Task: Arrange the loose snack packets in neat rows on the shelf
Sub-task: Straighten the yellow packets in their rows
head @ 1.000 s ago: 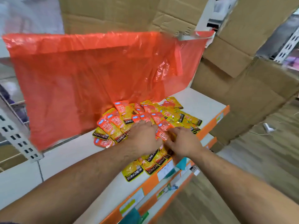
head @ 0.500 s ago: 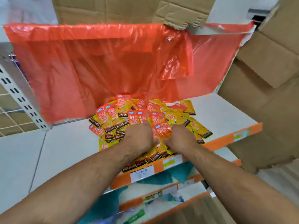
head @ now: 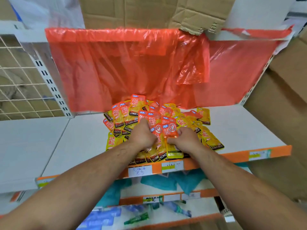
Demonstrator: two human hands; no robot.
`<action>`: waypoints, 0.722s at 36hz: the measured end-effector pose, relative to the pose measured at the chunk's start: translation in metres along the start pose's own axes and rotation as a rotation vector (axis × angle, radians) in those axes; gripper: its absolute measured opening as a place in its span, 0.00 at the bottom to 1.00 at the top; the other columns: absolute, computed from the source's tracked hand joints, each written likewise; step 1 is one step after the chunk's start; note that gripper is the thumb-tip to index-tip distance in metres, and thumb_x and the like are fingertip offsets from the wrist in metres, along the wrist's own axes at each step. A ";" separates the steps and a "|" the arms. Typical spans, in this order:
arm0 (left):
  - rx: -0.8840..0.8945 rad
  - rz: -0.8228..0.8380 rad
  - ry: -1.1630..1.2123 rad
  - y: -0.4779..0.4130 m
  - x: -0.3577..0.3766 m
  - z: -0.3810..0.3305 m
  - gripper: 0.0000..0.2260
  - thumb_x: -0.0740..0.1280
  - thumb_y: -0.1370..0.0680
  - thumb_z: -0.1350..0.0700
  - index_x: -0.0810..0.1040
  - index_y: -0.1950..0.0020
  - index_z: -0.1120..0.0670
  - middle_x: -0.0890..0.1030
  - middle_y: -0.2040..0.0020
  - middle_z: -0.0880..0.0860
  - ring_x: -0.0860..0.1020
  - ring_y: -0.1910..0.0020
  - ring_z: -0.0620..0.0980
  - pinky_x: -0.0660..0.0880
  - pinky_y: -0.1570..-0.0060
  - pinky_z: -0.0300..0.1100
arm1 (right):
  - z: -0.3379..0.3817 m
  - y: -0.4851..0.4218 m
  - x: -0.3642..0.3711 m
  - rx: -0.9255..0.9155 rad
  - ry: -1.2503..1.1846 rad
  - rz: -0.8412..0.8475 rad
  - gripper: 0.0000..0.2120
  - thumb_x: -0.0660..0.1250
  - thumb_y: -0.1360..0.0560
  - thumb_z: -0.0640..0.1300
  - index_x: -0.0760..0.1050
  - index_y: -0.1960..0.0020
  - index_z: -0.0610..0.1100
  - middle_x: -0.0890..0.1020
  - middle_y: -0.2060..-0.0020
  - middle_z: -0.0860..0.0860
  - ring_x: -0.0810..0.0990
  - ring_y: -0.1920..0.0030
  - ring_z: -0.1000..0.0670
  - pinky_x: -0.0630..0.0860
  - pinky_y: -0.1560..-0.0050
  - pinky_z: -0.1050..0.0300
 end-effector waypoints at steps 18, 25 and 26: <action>-0.220 -0.087 0.732 0.041 -0.065 0.079 0.10 0.68 0.22 0.63 0.77 0.45 0.50 0.83 0.59 0.53 0.80 0.70 0.48 0.75 0.74 0.40 | 0.090 0.015 0.070 -0.260 -0.139 0.192 0.18 0.75 0.31 0.54 0.68 0.55 0.47 0.76 0.63 0.51 0.73 0.66 0.51 0.65 0.67 0.56; -0.278 -0.155 0.818 0.062 -0.112 0.133 0.09 0.68 0.24 0.68 0.76 0.50 0.54 0.82 0.60 0.56 0.78 0.69 0.51 0.74 0.73 0.39 | 0.135 0.028 0.116 -0.380 -0.102 0.161 0.06 0.70 0.25 0.41 0.75 0.51 0.49 0.76 0.55 0.56 0.77 0.55 0.52 0.71 0.61 0.60; -0.283 -0.159 0.829 0.065 -0.118 0.142 0.11 0.67 0.25 0.69 0.76 0.51 0.54 0.82 0.60 0.57 0.77 0.69 0.51 0.74 0.72 0.39 | 0.142 0.030 0.124 -0.388 -0.104 0.152 0.08 0.70 0.25 0.40 0.74 0.49 0.48 0.73 0.57 0.58 0.75 0.55 0.53 0.69 0.62 0.61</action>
Point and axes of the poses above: each hand's wrist, its own y-axis away from the middle knuckle, its own x-axis out of the palm, z = x × y, the point moved 8 cm from there along -y, towards the middle knuckle
